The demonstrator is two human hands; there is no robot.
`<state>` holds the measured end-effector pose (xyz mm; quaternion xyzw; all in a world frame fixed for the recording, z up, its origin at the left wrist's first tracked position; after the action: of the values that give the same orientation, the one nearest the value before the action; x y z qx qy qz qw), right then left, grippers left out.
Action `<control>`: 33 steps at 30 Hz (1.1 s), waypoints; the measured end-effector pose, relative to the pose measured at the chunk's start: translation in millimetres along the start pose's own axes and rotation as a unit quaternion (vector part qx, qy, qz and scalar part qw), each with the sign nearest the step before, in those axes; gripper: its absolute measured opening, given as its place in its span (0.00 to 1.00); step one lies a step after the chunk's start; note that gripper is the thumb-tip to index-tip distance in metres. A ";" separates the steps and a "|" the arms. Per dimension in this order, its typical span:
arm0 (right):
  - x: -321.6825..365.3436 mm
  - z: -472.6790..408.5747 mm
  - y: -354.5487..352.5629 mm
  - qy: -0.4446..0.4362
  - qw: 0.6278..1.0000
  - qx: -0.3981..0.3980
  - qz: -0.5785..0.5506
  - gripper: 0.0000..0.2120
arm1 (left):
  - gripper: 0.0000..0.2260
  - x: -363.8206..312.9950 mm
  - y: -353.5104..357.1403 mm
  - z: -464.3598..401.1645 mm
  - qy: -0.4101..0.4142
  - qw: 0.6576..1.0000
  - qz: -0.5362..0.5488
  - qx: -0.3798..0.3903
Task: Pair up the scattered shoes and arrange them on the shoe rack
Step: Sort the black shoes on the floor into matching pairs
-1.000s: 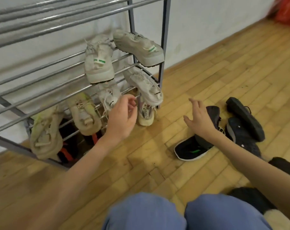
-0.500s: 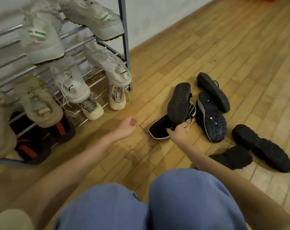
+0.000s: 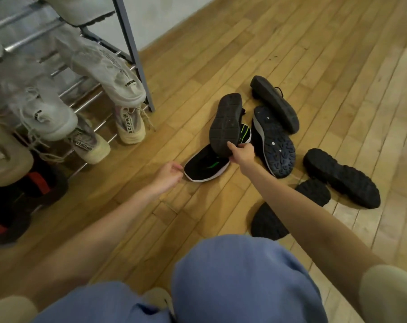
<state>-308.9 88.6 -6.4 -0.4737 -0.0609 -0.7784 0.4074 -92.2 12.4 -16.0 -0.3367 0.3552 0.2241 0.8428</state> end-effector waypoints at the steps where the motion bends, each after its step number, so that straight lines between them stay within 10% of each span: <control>1: 4.0 -3.1 -1.1 0.015 1.000 0.009 0.010 0.10 | 0.08 -1.0 -0.4 -0.2 0.012 1.000 -0.001 -0.002; 9: 93.1 22.6 -6.7 0.005 0.989 0.142 -0.045 0.17 | 0.14 -35.8 -32.3 23.4 0.115 0.992 -0.011 -0.051; 17: 133.0 73.5 -8.5 0.202 0.873 0.340 -0.284 0.19 | 0.41 -59.6 -53.3 35.8 0.190 0.978 -0.033 -0.073; 24: 131.2 95.2 0.1 0.268 0.799 0.458 -0.282 0.14 | 0.12 -48.1 -61.9 47.5 0.208 0.972 0.026 -0.108; 30: 85.9 87.9 12.6 0.063 0.966 0.243 -0.063 0.16 | 0.11 -36.7 -65.0 50.7 0.161 0.969 0.113 -0.147; 33: 32.8 71.9 5.5 -0.043 0.979 0.150 0.132 0.10 | 0.12 -32.1 -60.0 47.2 0.123 0.974 0.153 -0.116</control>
<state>-262.9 100.7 56.9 -0.4443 -0.1308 -0.6787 0.5700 -54.8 1.8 57.2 -0.3992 0.4752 0.3465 0.7034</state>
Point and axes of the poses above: each hand's wrist, its own z-axis away from the middle knuckle, its own y-axis out of the palm, x = y × z, the point moved 1 cm from there along -z, towards the middle knuckle, and after that the axes turned 3 degrees about y, right-handed, at the moved point
